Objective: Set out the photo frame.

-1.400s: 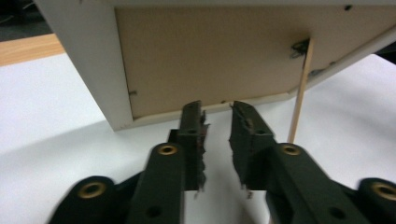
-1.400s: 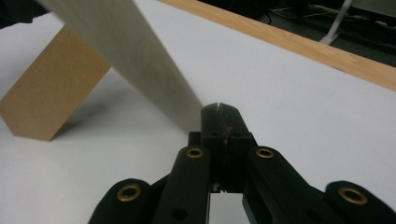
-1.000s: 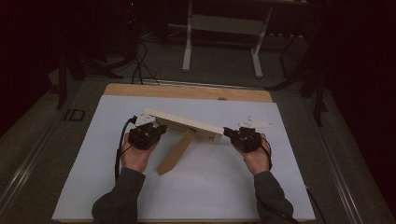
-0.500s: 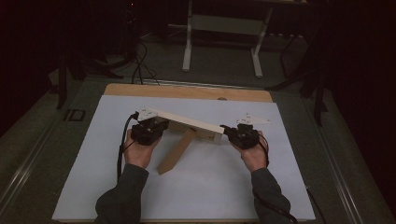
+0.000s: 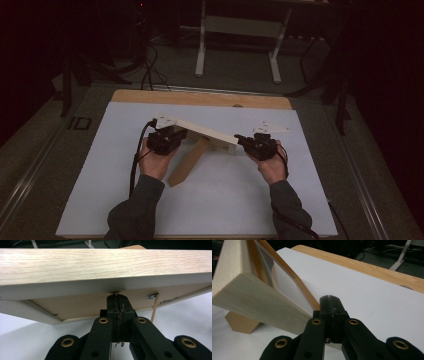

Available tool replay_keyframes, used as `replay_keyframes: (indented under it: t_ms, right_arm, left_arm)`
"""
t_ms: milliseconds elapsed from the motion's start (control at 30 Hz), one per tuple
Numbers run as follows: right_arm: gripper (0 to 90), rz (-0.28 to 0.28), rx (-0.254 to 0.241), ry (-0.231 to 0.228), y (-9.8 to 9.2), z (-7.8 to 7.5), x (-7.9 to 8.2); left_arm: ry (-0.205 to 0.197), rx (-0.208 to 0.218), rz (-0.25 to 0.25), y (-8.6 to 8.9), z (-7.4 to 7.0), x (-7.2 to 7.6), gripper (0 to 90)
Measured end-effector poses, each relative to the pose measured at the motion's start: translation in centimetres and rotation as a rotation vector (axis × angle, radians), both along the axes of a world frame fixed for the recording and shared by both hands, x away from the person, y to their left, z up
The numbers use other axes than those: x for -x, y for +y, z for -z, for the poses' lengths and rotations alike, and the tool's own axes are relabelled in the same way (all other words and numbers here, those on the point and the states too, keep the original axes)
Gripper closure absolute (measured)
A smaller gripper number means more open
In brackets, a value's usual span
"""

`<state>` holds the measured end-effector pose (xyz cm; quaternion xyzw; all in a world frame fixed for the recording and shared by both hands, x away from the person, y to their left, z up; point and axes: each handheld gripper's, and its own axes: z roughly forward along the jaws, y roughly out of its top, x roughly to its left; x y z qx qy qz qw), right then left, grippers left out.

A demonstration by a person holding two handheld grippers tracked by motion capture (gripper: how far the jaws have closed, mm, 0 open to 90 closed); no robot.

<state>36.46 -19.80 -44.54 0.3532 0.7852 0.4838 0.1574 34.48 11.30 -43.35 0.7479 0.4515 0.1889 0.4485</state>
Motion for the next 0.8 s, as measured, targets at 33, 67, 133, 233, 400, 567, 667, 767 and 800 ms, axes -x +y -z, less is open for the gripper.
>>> replay_keyframes:
  t_ms: [33,67,133,233,400,567,667,767,800]
  right_arm:
    - [90.0,0.000,0.000,0.000,0.0,0.0,0.0]
    - [90.0,-0.003,0.002,0.000,0.0,0.0,0.0]
    - [90.0,-0.004,0.006,0.001,0.1,-0.1,0.1]
    - [90.0,-0.006,0.008,-0.001,0.1,-0.1,0.1]
    - [90.0,-0.011,0.010,0.000,0.1,-0.2,0.1]
    - [90.0,-0.014,0.003,0.000,0.3,-0.3,0.1]
    - [90.0,-0.018,0.004,0.001,0.4,-0.2,0.1]
    - [90.0,-0.018,0.005,-0.002,0.4,-0.2,0.2]
    - [90.0,-0.019,0.009,-0.002,0.5,-0.3,0.2]
  left_arm:
    - [0.000,0.000,0.000,0.0,0.0,0.0,90.0]
    - [-0.001,-0.002,0.002,-0.2,-0.1,0.0,90.0]
    - [-0.001,-0.003,0.006,-0.3,-0.1,0.0,90.0]
    - [-0.004,-0.010,0.016,-0.8,-0.2,0.1,90.0]
    - [-0.003,-0.020,0.036,-1.8,-0.2,0.1,90.0]
    - [-0.002,-0.015,0.045,-2.5,-0.1,0.2,90.0]
    - [-0.005,-0.017,0.059,-3.3,-0.1,0.3,90.0]
    - [-0.011,-0.039,0.049,-3.5,-0.2,0.4,90.0]
    - [-0.010,-0.035,0.046,-3.5,-0.2,0.3,90.0]
